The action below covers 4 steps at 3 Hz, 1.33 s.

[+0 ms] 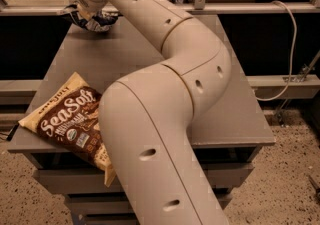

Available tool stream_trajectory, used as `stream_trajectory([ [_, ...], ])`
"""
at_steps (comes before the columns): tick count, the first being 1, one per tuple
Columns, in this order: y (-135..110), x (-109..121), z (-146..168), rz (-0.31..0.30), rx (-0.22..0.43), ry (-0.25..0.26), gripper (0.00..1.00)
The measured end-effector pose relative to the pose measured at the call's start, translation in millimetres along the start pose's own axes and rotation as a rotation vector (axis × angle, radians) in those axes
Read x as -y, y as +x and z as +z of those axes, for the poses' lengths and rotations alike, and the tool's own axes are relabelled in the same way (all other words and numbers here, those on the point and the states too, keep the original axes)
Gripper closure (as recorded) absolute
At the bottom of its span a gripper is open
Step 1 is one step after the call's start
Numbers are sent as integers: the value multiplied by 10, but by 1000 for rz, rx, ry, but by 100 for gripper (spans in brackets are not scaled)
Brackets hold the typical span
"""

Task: Pick blue chip bag

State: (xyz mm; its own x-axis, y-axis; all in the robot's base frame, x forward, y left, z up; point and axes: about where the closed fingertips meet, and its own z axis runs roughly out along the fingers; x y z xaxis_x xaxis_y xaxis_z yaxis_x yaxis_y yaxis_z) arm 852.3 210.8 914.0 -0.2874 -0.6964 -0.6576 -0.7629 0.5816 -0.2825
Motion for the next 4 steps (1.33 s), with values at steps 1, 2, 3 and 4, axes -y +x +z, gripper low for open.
stream_trajectory([
  [1,-33,131,-287,-27,66,-12,100],
  [2,-16,324,-670,-37,161,-30,100],
  [3,73,542,-1056,-1,280,-50,100],
  [4,185,673,-1329,37,385,-76,100],
])
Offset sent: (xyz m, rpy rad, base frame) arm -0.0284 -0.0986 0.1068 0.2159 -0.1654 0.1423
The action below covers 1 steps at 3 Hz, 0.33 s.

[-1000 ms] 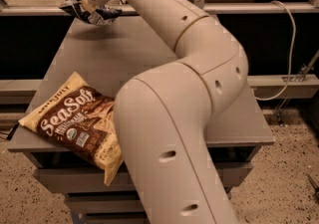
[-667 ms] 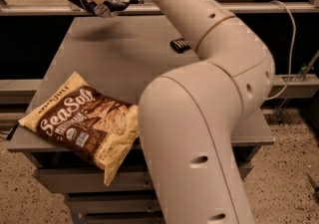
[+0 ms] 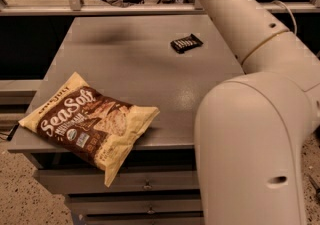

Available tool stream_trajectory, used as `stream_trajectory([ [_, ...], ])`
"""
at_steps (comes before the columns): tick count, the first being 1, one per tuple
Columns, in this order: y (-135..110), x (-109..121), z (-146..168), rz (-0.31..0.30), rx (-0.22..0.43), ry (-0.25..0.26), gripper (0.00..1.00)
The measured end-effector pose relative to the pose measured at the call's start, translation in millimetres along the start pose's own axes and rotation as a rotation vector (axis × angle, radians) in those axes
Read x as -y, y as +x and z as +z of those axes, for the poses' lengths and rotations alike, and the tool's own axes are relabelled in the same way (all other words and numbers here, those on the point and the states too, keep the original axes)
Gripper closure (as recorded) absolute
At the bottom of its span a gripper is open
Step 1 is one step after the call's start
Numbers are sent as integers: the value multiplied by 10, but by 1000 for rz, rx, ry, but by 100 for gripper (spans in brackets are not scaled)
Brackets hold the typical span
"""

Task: Pick blue chip bag

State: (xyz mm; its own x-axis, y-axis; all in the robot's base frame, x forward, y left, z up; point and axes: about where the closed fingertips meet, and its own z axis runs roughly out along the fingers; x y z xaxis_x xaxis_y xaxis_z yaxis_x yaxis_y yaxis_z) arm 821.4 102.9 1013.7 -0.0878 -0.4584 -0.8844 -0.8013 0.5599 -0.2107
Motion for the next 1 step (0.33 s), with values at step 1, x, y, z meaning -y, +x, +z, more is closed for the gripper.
stream_trajectory([
  [1,89,159,-329,79,91,-3,100],
])
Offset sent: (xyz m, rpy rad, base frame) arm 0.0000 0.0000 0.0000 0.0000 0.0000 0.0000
